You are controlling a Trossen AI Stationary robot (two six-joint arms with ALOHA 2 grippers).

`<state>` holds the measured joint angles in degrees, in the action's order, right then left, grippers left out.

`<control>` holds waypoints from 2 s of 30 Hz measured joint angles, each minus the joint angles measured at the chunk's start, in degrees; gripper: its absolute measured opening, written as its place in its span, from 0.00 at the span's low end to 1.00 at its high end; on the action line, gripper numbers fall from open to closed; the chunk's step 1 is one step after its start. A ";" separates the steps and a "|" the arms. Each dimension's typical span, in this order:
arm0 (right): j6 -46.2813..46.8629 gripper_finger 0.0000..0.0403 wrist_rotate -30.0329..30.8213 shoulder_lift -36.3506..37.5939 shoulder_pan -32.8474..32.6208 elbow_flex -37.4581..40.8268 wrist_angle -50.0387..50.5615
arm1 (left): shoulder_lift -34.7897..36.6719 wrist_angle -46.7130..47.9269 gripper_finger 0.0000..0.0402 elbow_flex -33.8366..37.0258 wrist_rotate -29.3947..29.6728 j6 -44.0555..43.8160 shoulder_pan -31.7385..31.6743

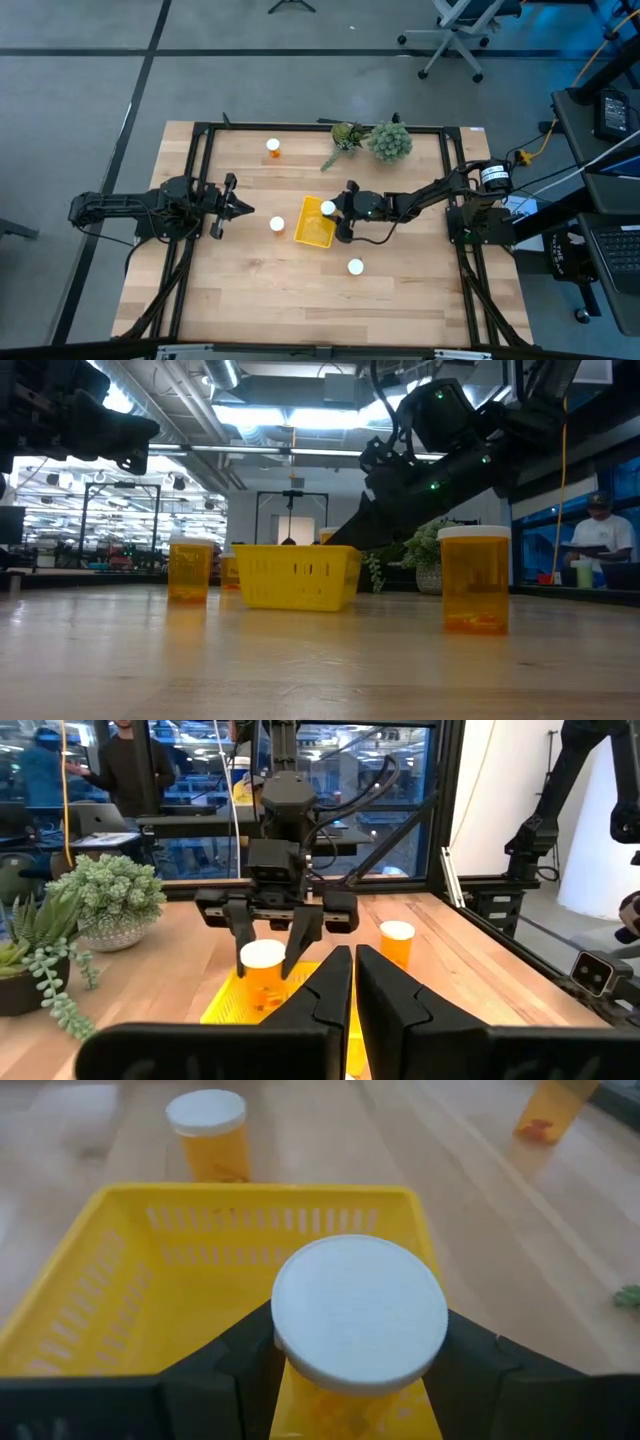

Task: Pick and place pill bottles into a basket
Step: Put the orange pill bottle into the yellow bin

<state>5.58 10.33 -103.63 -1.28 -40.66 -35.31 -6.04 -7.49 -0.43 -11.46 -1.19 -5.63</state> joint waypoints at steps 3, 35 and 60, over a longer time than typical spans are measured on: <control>0.19 0.49 -0.96 0.00 -0.01 0.00 -0.03 | -0.01 0.00 0.04 0.01 0.00 0.01 0.00; 0.97 0.59 -2.91 -0.02 0.37 0.00 0.42 | -0.01 -0.02 0.04 0.00 0.03 0.04 0.00; -1.79 0.69 -2.87 -0.04 0.37 0.00 1.37 | 0.00 -0.02 0.04 0.00 0.04 0.04 0.02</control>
<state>3.79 7.46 -103.68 -0.91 -40.66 -33.94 -6.04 -7.51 -0.43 -11.42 -1.15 -5.61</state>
